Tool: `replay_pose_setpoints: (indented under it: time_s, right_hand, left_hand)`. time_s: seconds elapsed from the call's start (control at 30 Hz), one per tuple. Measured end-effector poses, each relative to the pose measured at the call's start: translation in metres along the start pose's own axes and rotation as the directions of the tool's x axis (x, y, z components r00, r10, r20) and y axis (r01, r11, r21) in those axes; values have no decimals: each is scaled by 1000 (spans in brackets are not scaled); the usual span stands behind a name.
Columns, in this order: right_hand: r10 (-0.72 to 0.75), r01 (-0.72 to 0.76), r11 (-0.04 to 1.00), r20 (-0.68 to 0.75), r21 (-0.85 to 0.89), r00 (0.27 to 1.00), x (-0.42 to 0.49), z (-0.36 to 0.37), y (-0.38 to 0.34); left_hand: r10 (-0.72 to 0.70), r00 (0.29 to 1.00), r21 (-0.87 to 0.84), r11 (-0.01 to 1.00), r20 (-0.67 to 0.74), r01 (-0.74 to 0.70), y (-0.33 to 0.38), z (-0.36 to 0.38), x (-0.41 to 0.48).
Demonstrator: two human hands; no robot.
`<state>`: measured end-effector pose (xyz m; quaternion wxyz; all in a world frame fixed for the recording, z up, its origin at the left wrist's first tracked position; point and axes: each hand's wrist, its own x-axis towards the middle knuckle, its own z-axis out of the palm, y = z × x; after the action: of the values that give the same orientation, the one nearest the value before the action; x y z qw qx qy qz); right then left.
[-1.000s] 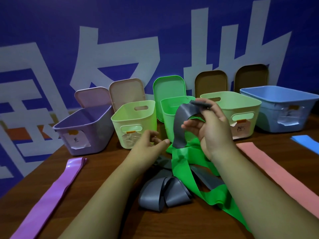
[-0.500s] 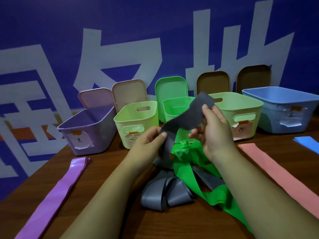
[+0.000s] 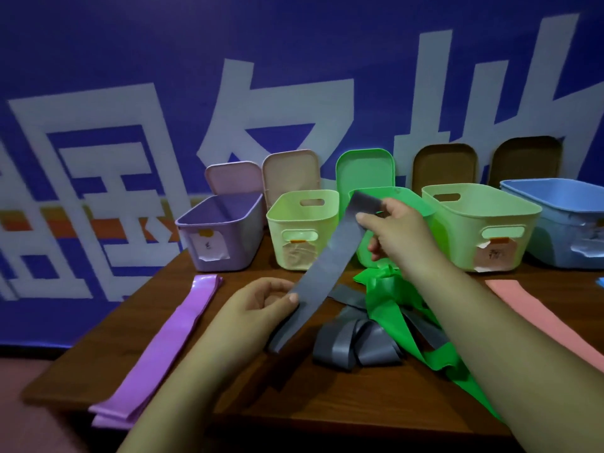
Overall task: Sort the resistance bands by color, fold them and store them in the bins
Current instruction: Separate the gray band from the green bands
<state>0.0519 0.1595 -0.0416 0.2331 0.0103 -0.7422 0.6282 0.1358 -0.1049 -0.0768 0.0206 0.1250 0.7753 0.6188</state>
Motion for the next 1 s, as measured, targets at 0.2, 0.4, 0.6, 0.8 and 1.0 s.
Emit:
replay_pose_setpoints:
  time_s: [0.2, 0.4, 0.6, 0.8, 1.0]
  right_hand:
    - [8, 11, 990, 136, -140, 991, -4, 60, -10]
    - [98, -61, 974, 162, -217, 982, -11, 90, 7]
    - [168, -125, 960, 161, -250, 973, -16, 91, 23]
    - [220, -137, 921, 195, -364, 956, -11, 100, 34]
    - [304, -176, 887, 255, -427, 918, -4, 115, 41]
  left_hand:
    - [-25, 995, 146, 989, -92, 38, -30, -13, -32]
    - [-20, 973, 186, 980, -230, 64, -39, -11, -49]
    - [-53, 951, 201, 972, -306, 119, -39, -14, -49]
    - [-160, 968, 252, 946, -191, 206, -33, -19, -49]
    - [-258, 959, 327, 902, -121, 284, -23, -19, -45]
